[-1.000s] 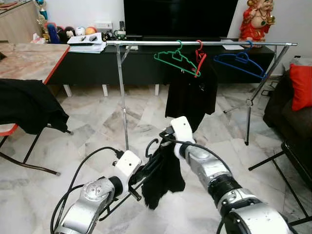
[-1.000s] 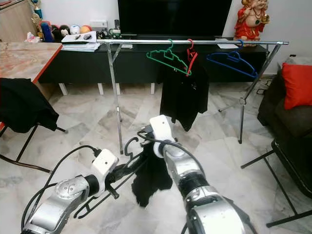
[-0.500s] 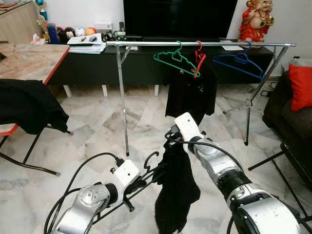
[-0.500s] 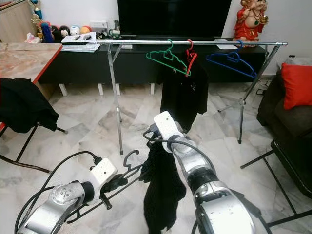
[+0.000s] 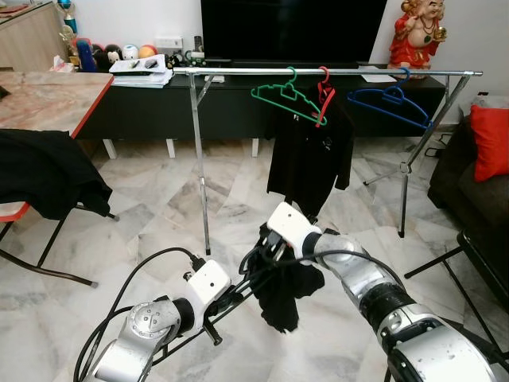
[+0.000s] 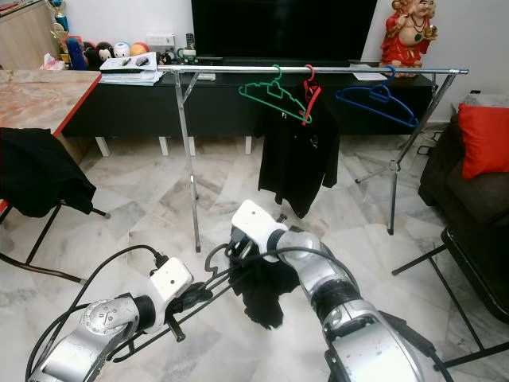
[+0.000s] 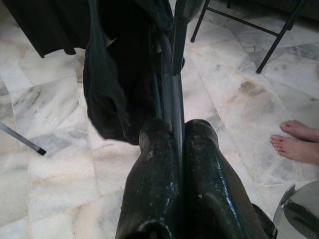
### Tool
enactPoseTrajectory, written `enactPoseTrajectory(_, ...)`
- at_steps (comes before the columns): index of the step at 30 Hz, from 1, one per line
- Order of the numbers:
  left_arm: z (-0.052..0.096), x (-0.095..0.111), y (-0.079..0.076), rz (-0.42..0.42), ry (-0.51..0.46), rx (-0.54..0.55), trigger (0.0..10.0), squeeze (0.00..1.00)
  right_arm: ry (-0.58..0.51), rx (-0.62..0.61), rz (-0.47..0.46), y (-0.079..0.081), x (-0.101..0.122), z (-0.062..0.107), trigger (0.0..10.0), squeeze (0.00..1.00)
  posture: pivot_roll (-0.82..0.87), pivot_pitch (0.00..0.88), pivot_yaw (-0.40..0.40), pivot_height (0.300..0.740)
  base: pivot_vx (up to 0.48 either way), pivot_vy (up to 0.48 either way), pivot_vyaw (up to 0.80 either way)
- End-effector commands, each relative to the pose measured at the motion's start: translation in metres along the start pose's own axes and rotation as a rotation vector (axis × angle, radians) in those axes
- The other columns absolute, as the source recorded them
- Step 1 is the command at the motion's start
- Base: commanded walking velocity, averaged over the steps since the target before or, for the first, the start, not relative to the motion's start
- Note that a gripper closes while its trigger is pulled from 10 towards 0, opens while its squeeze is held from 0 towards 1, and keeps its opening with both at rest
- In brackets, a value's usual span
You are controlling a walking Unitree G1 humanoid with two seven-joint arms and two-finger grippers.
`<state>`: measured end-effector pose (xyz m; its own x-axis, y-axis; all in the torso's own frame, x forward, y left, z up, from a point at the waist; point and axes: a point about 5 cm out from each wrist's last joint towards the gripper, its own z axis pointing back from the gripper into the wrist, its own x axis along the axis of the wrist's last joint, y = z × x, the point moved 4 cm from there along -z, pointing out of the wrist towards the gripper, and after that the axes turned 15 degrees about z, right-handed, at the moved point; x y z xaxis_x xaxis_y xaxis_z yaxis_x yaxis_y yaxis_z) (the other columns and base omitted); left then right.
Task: Hang hanger
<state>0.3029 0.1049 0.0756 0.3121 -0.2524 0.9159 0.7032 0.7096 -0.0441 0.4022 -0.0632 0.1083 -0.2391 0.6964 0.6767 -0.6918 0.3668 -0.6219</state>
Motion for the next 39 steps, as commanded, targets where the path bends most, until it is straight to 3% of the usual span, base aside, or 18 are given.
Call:
enactPoseTrajectory(1,0.001,0.004,-0.006,-0.02,-0.02,-0.042,10.0,0.0,-0.019,-0.007,0.071,-0.008,0.005,0.003,10.0,0.0,0.14,0.038,-0.075,0.74,0.0,0.0,0.0)
enactPoseTrajectory(5,0.005,0.005,0.001,-0.042,-0.026,-0.021,10.0,0.0,0.041,-0.019,0.219,-0.018,-0.004,0.009,10.0,0.0,0.14,0.039,-0.078,0.74,0.0,0.0,0.0)
enactPoseTrajectory(11,0.008,0.005,0.0,-0.029,-0.042,-0.037,10.0,0.0,0.013,-0.06,0.29,-0.023,0.001,0.01,10.0,0.0,0.14,0.041,-0.079,0.74,0.0,0.0,0.0)
enactPoseTrajectory(15,0.008,0.007,0.015,-0.062,-0.052,0.063,10.0,0.0,0.177,-0.163,0.298,-0.038,-0.019,0.015,10.0,0.0,0.14,0.044,-0.079,0.74,0.0,0.0,0.0)
enactPoseTrajectory(17,0.008,0.011,0.027,-0.089,-0.076,0.146,10.0,0.0,0.248,-0.225,0.252,-0.046,-0.03,0.02,10.0,0.0,0.14,0.045,-0.08,0.74,0.0,0.0,0.0)
enactPoseTrajectory(21,0.007,0.014,0.036,-0.104,-0.095,0.209,10.0,0.0,0.338,-0.436,0.051,-0.064,-0.048,0.034,10.0,0.0,0.14,0.047,-0.082,0.74,0.0,0.0,0.0)
enactPoseTrajectory(22,0.007,0.015,0.036,-0.098,-0.102,0.212,10.0,0.0,0.33,-0.533,-0.149,-0.068,-0.054,0.038,10.0,0.0,0.13,0.049,-0.08,0.74,0.0,0.0,0.0)
enactPoseTrajectory(23,0.007,0.014,0.035,-0.096,-0.104,0.21,10.0,0.0,0.309,-0.57,-0.281,-0.066,-0.056,0.038,10.0,0.0,0.13,0.049,-0.079,0.74,0.0,0.0,0.0)
enactPoseTrajectory(24,0.007,0.014,0.035,-0.096,-0.104,0.21,10.0,0.0,0.309,-0.57,-0.281,-0.066,-0.056,0.038,10.0,0.0,0.13,0.049,-0.079,0.74,0.0,0.0,0.0)
enactPoseTrajectory(25,0.006,0.013,0.034,-0.094,-0.103,0.203,10.0,0.0,0.279,-0.606,-0.44,-0.062,-0.058,0.037,10.0,0.0,0.13,0.051,-0.077,0.74,0.0,0.0,0.0)
enactPoseTrajectory(28,0.005,0.011,0.033,-0.096,-0.101,0.2,10.0,0.0,0.263,-0.649,-0.61,-0.057,-0.061,0.036,10.0,0.0,0.13,0.05,-0.075,0.74,0.0,0.0,0.0)
enactPoseTrajectory(30,0.005,0.009,0.033,-0.096,-0.099,0.203,10.0,0.0,0.255,-0.681,-0.769,-0.051,-0.065,0.035,10.0,0.0,0.13,0.05,-0.075,0.74,0.0,0.0,0.0)
enactPoseTrajectory(31,0.005,0.008,0.035,-0.091,-0.099,0.222,10.0,0.0,0.25,-0.725,-0.913,-0.048,-0.071,0.037,10.0,0.0,0.13,0.052,-0.073,0.74,0.0,0.0,0.0)
enactPoseTrajectory(32,0.006,0.007,0.039,-0.087,-0.098,0.243,10.0,0.0,0.268,-0.767,-0.995,-0.046,-0.079,0.041,10.0,0.0,0.13,0.052,-0.073,0.74,0.0,0.0,0.0)
enactPoseTrajectory(34,0.006,0.006,0.04,-0.087,-0.097,0.251,10.0,0.0,0.282,-0.78,-1.013,-0.046,-0.082,0.043,10.0,0.0,0.13,0.052,-0.073,0.74,0.0,0.0,0.0)
enactPoseTrajectory(36,0.01,0.003,0.049,-0.071,-0.1,0.314,10.0,0.0,0.325,-0.89,-1.195,-0.044,-0.104,0.059,10.0,0.0,0.13,0.052,-0.074,0.74,0.0,0.0,0.0)
enactPoseTrajectory(37,0.01,0.002,0.051,-0.068,-0.101,0.323,10.0,0.0,0.331,-0.904,-1.22,-0.044,-0.107,0.062,10.0,0.0,0.13,0.052,-0.074,0.74,0.0,0.0,0.0)
enactPoseTrajectory(39,0.013,-0.002,0.059,-0.052,-0.09,0.382,10.0,0.0,0.365,-0.852,-1.087,-0.043,-0.108,0.062,10.0,0.0,0.12,0.057,-0.075,0.74,0.0,0.0,0.0)
